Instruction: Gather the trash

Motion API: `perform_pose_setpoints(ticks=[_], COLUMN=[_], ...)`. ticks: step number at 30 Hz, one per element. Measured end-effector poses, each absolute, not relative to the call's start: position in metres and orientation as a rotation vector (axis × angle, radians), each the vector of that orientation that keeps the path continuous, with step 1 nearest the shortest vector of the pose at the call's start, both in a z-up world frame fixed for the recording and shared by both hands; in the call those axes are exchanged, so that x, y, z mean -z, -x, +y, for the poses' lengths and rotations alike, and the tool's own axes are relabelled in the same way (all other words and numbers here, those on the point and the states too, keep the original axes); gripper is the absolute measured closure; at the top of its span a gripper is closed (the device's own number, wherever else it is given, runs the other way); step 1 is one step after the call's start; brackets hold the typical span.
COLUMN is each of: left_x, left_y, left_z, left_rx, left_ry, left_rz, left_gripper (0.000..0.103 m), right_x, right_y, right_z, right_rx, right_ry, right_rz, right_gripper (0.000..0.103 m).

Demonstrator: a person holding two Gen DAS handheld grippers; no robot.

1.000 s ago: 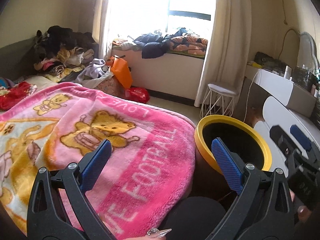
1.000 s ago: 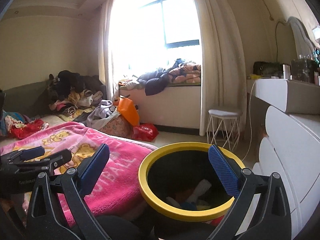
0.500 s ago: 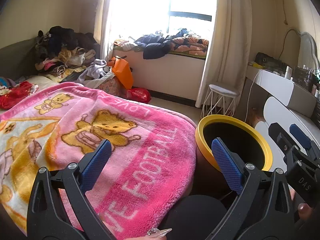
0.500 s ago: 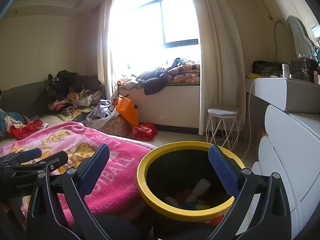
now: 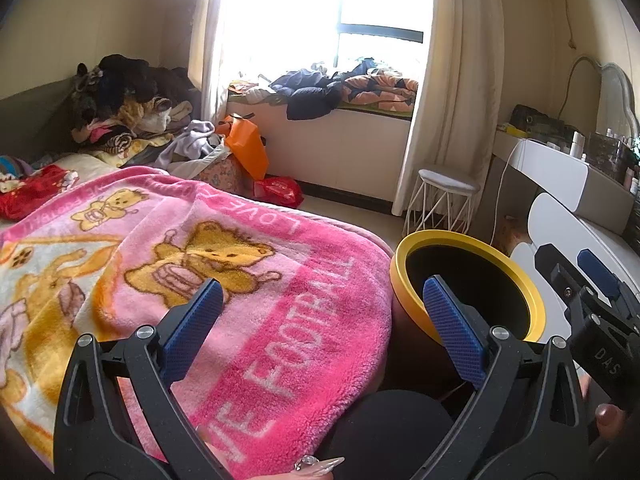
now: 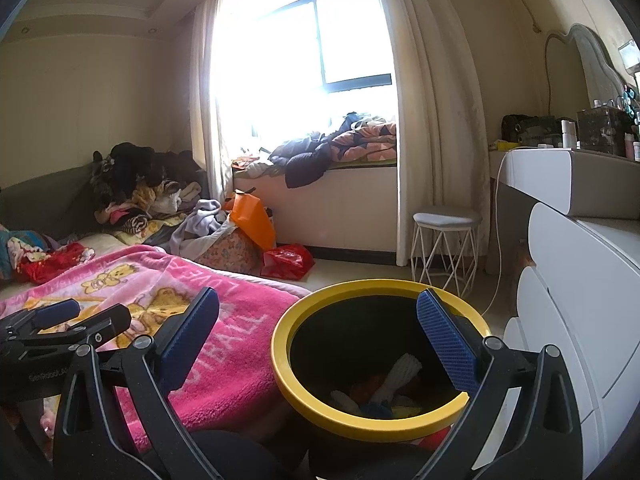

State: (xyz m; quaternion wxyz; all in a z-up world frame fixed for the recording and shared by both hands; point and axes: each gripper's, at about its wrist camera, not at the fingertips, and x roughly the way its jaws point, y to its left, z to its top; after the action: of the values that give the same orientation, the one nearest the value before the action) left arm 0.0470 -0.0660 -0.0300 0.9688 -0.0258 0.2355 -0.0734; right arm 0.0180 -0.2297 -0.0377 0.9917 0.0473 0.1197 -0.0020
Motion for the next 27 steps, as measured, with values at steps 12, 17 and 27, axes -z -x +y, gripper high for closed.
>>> perform_pose_setpoints(ticks=[12, 17, 27], left_x=[0.0304, 0.0304, 0.0286], left_y=[-0.0465, -0.0467, -0.0477], left_z=[-0.0654, -0.0654, -0.0659], left_rx=[0.149, 0.15, 0.145], left_ry=[0.053, 0.052, 0.064], left_rz=[0.475, 0.476, 0.486], left_gripper=[0.011, 0.011, 0.011], right_x=[0.037, 0.0366, 0.0362], right_y=[-0.0164, -0.0163, -0.0161], right_z=[-0.2317, -0.2317, -0.2329], right_rx=[0.008, 0.01, 0.011], right_ry=[-0.098, -0.098, -0.102], right_rz=[0.24, 0.241, 0.24], right_gripper=[0.006, 0.006, 0.006])
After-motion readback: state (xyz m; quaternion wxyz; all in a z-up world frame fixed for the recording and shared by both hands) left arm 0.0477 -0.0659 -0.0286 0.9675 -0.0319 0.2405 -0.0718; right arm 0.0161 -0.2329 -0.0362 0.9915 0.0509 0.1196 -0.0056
